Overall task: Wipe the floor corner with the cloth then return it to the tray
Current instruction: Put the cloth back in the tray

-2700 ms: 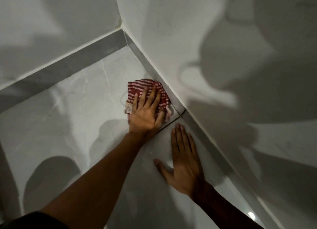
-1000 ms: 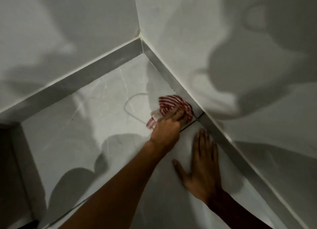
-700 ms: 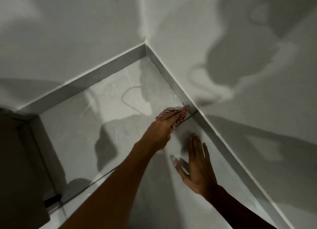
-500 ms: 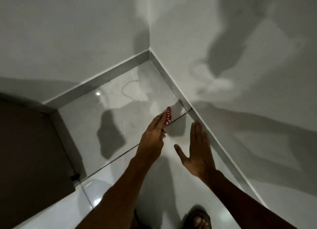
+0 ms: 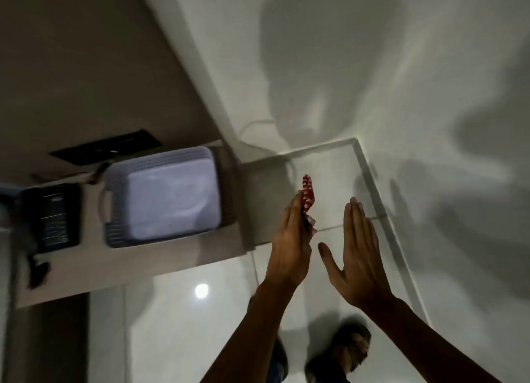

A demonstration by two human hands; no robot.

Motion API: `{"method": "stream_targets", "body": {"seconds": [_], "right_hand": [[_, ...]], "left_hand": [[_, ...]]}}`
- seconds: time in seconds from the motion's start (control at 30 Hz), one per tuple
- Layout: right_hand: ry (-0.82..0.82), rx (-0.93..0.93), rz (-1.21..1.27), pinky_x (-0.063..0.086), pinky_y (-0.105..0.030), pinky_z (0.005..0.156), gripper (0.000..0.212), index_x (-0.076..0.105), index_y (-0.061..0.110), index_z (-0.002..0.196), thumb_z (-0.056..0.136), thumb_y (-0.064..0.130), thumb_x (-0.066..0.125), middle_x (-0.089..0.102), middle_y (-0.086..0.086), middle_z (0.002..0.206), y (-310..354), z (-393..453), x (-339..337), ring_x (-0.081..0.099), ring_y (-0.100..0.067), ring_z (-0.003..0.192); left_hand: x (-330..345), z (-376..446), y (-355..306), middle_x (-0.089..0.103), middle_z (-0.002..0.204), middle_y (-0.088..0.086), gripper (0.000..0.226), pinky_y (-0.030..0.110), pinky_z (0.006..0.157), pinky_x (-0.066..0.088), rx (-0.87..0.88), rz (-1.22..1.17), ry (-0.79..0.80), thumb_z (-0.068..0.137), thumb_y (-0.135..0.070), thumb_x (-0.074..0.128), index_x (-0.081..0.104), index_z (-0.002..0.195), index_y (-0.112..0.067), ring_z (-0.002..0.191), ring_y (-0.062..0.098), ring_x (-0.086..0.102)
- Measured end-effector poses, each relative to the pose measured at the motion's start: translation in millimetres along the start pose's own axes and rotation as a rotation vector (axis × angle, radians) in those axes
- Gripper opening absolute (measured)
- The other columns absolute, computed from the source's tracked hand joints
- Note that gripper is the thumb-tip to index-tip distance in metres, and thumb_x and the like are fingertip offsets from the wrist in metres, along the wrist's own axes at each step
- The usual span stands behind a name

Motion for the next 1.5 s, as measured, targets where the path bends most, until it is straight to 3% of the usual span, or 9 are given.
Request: {"method": "stream_targets", "body": {"seconds": [0.17,0.23,0.33,0.57,0.7,0.9,1.07,1.27,1.5], "right_hand": [[0.086,-0.026,0.082,-0.007,-0.034,0.144,0.097,-0.008,0.013,0.180,0.111,0.061,0.040,-0.013,-0.004,0.192,82,24,4,-0.007,-0.018,0.178],[0.106,-0.059,0.090,-0.008,-0.032,0.143,0.097,-0.008,0.015,0.181,0.112,0.060,0.043,-0.013,-0.002,0.192,116,36,20,-0.009,-0.014,0.178],[0.151,-0.075,0.085,-0.005,-0.035,0.144,0.094,-0.009,0.019,0.181,0.113,0.059,0.044,-0.017,0.001,0.191,177,60,64,-0.010,-0.015,0.178],[0.123,-0.098,0.068,0.028,-0.057,0.141,0.086,0.026,-0.003,0.174,0.113,0.050,0.055,0.020,-0.021,0.186,266,106,154,0.020,-0.037,0.175],[0.167,-0.138,-0.044,0.032,-0.059,0.139,0.088,0.030,-0.006,0.172,0.113,0.054,0.052,0.029,-0.026,0.182,270,142,209,0.028,-0.042,0.172],[0.249,-0.170,-0.177,0.028,-0.061,0.140,0.086,0.025,-0.004,0.174,0.115,0.055,0.045,0.021,-0.026,0.184,247,192,293,0.024,-0.044,0.173],[0.252,-0.168,-0.292,0.024,-0.068,0.139,0.087,0.028,0.001,0.176,0.113,0.060,0.029,0.023,-0.025,0.185,230,201,324,0.026,-0.046,0.172],[0.331,-0.139,-0.353,0.015,-0.063,0.142,0.090,0.017,0.004,0.179,0.112,0.064,0.017,0.011,-0.023,0.188,234,201,322,0.016,-0.043,0.175],[0.157,-0.087,-0.086,0.020,-0.064,0.141,0.075,0.031,-0.003,0.173,0.115,0.041,0.045,0.023,-0.025,0.184,283,178,263,0.021,-0.041,0.174]], "left_hand": [[-103,-8,9,0.061,0.130,-0.020,0.040,0.009,0.096,0.054,-0.028,-0.046,-0.182,0.114,-0.020,0.049,0.043,0.150,-0.035,0.117,-0.011,0.065],[-154,-7,20,0.068,0.139,-0.006,0.037,0.020,0.106,0.058,0.000,0.062,-0.310,0.113,-0.032,0.050,0.050,0.150,-0.035,0.129,0.002,0.068],[-232,2,70,0.069,0.138,0.019,0.048,0.041,0.100,0.064,-0.053,0.077,-0.353,0.110,-0.009,0.052,0.046,0.157,-0.020,0.122,0.034,0.072],[-331,41,167,0.061,0.148,0.025,0.059,0.054,0.103,0.060,-0.165,0.187,-0.292,0.107,-0.005,0.055,0.037,0.163,-0.010,0.123,0.042,0.067],[-342,71,222,0.036,0.173,0.015,0.073,0.048,0.115,0.053,-0.267,0.312,-0.232,0.109,-0.009,0.055,0.019,0.172,-0.016,0.143,0.037,0.056],[-311,104,306,-0.009,0.183,0.010,0.071,0.057,0.138,-0.001,-0.153,0.741,0.129,0.115,-0.039,0.038,0.000,0.173,-0.020,0.169,0.033,-0.012],[-305,110,341,0.002,0.183,0.011,0.087,0.056,0.133,-0.004,-0.120,0.824,0.136,0.104,-0.071,0.019,0.008,0.173,-0.020,0.169,0.040,-0.001],[-303,109,349,-0.003,0.183,0.011,0.093,0.062,0.136,0.000,-0.150,0.852,0.204,0.100,-0.077,0.013,0.004,0.173,-0.020,0.169,0.040,-0.004],[-318,90,289,-0.010,0.182,0.006,0.084,0.051,0.137,-0.008,-0.108,0.592,-0.079,0.106,-0.067,0.028,-0.002,0.173,-0.026,0.170,0.026,-0.012]]}}
Point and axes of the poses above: each hand's wrist, its own z-axis towards the middle knuckle, its own x-axis out of the palm, y = z × x, the point moved 6 cm from there along z, towards the middle knuckle
